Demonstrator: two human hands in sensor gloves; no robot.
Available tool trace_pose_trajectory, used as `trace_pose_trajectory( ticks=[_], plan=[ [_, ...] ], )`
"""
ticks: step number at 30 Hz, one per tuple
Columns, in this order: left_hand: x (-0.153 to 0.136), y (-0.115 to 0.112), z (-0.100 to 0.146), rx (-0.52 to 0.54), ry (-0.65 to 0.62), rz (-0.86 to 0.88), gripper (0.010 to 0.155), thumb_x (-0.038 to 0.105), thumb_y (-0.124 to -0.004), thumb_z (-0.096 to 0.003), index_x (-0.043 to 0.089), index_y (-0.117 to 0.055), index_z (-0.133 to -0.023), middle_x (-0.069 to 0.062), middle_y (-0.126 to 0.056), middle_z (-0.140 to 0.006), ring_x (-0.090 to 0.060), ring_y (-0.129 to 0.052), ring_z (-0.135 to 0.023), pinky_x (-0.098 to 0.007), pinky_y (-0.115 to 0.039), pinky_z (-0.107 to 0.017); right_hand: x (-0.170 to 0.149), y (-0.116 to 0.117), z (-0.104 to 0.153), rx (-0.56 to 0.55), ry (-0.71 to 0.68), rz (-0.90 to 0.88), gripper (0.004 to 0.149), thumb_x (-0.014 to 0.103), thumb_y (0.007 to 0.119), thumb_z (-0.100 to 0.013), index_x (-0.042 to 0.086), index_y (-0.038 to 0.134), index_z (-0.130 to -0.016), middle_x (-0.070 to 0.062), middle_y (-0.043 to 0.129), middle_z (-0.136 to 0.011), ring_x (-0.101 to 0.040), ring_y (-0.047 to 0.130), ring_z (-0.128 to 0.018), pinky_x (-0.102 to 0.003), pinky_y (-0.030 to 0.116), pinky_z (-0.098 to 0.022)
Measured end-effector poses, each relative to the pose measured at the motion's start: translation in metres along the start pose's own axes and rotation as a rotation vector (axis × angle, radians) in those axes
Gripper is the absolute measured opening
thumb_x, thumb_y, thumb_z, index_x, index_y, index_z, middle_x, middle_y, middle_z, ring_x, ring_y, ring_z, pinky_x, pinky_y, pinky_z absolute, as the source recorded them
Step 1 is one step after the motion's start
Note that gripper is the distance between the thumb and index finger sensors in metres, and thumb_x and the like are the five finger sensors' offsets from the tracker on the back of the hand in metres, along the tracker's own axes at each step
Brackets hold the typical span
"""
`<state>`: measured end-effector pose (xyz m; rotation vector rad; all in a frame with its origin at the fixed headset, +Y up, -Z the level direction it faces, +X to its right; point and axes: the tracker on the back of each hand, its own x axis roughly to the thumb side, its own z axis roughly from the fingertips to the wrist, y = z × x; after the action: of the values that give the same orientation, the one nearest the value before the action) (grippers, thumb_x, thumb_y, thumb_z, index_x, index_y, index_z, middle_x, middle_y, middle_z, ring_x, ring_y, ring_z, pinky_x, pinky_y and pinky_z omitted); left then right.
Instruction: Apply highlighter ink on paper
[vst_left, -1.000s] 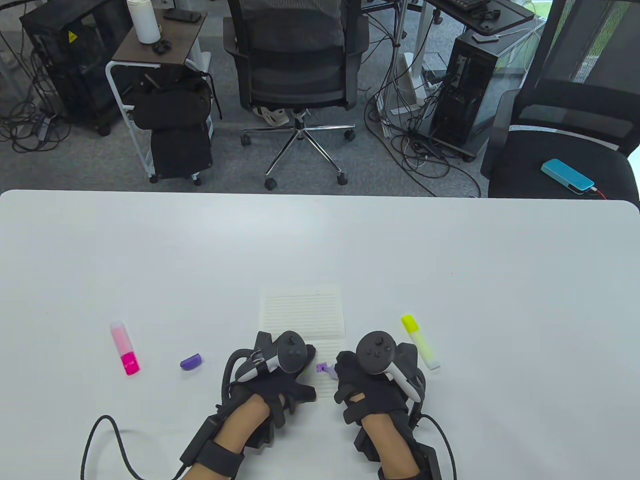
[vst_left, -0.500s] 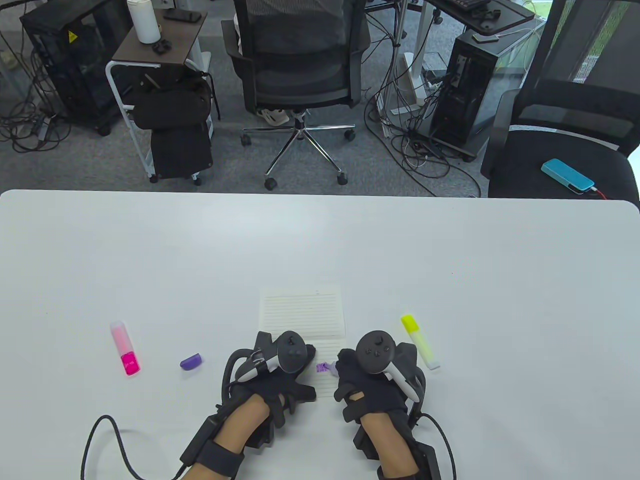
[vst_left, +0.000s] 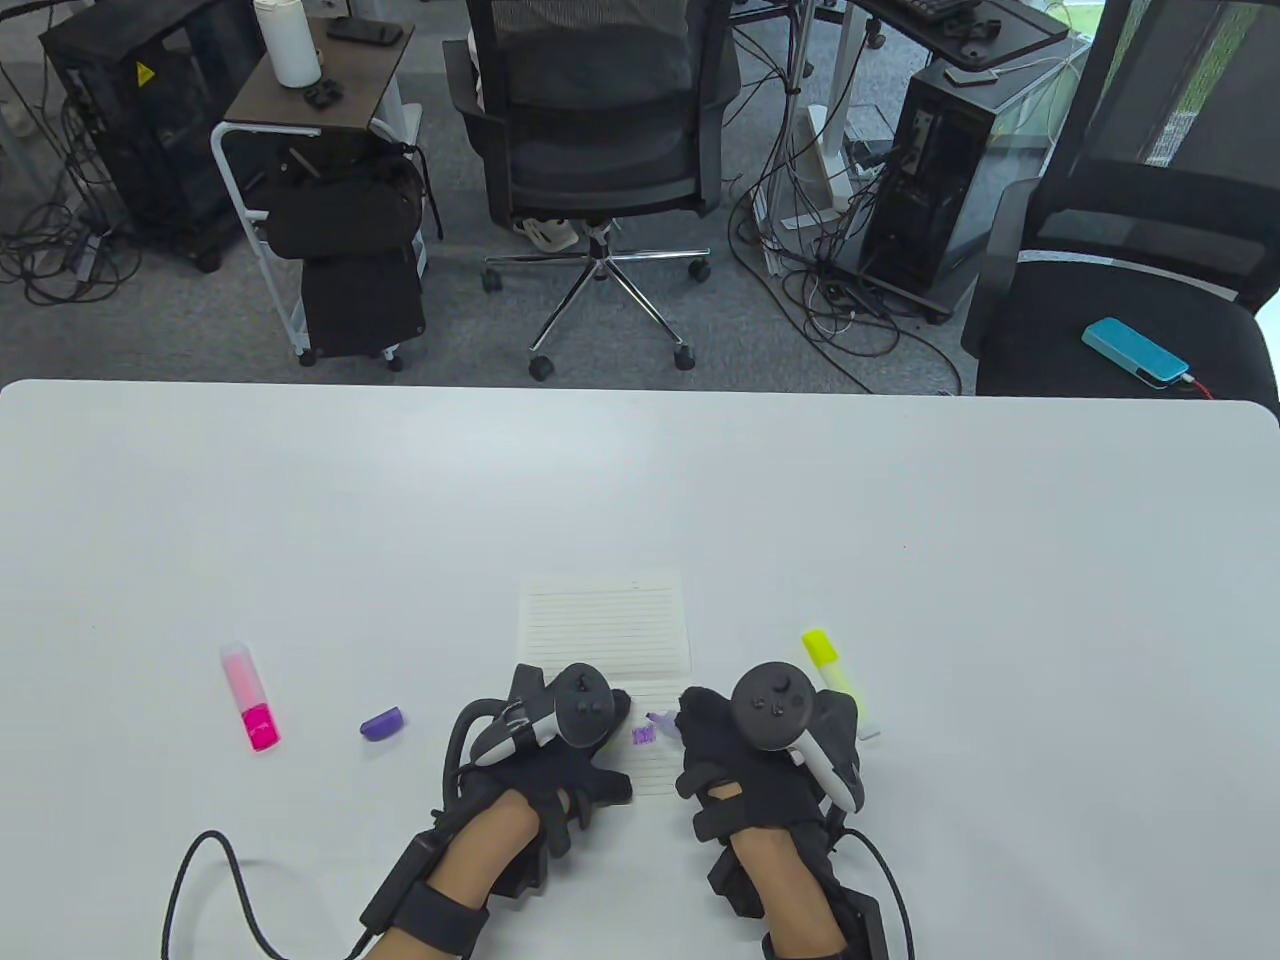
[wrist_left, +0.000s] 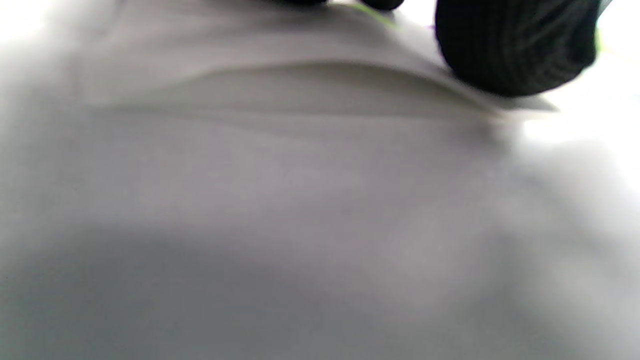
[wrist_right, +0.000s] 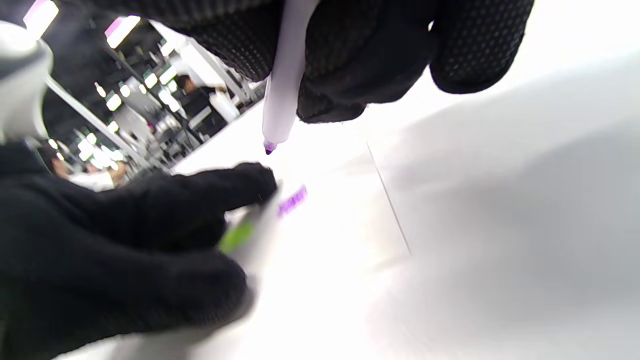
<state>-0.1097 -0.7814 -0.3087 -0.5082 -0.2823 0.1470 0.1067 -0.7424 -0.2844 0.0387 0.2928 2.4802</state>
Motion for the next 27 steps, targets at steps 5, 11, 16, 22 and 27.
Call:
trace_pose_trajectory(
  ticks=[5, 11, 16, 22, 27],
  plan=[
    [-0.001, 0.002, 0.003, 0.052, -0.027, -0.016, 0.082, 0.063, -0.080, -0.0391, 0.038, -0.042, -0.108, 0.001, -0.048, -0.101, -0.028, -0.047, -0.090, -0.059, -0.043, -0.073, -0.003, -0.008, 0.005, -0.077, -0.049, -0.115, 0.042, 0.034, 0.072, -0.066, 0.015, 0.070, -0.104, -0.014, 0.089, -0.079, -0.028, 0.091, -0.046, -0.057, 0.071, -0.058],
    [-0.013, 0.029, 0.023, 0.259, -0.072, 0.092, 0.075, 0.058, -0.081, -0.0394, 0.034, -0.056, -0.106, -0.002, -0.058, -0.102, -0.033, -0.059, -0.089, -0.060, -0.051, -0.070, -0.006, -0.016, 0.010, -0.136, -0.083, -0.187, 0.043, 0.034, 0.072, -0.067, 0.015, 0.069, -0.105, -0.014, 0.089, -0.080, -0.028, 0.091, -0.047, -0.057, 0.071, -0.058],
    [-0.062, 0.066, 0.067, 0.435, 0.248, 0.122, 0.071, 0.051, -0.084, -0.0411, 0.030, -0.062, -0.105, -0.003, -0.064, -0.105, -0.037, -0.064, -0.092, -0.063, -0.054, -0.070, -0.006, -0.017, 0.010, -0.140, -0.107, -0.214, 0.043, 0.034, 0.072, -0.067, 0.016, 0.069, -0.105, -0.014, 0.088, -0.080, -0.028, 0.091, -0.047, -0.057, 0.071, -0.059],
    [-0.129, 0.043, 0.063, 0.053, 0.705, 0.168, 0.088, 0.047, -0.085, -0.0416, 0.022, -0.035, -0.109, -0.011, -0.037, -0.112, -0.044, -0.057, -0.097, -0.065, -0.053, -0.070, -0.005, -0.015, 0.010, -0.112, -0.138, -0.234, 0.042, 0.034, 0.072, -0.067, 0.016, 0.069, -0.105, -0.014, 0.088, -0.080, -0.028, 0.090, -0.047, -0.057, 0.071, -0.059],
    [-0.134, 0.037, 0.056, 0.012, 0.740, 0.103, 0.080, 0.047, -0.088, -0.0398, 0.025, -0.049, -0.106, -0.008, -0.052, -0.109, -0.031, -0.081, -0.087, -0.056, -0.072, -0.063, -0.008, -0.016, 0.009, -0.101, -0.145, -0.274, 0.042, 0.034, 0.072, -0.067, 0.016, 0.069, -0.105, -0.014, 0.088, -0.080, -0.028, 0.091, -0.047, -0.057, 0.071, -0.059]
  ],
)
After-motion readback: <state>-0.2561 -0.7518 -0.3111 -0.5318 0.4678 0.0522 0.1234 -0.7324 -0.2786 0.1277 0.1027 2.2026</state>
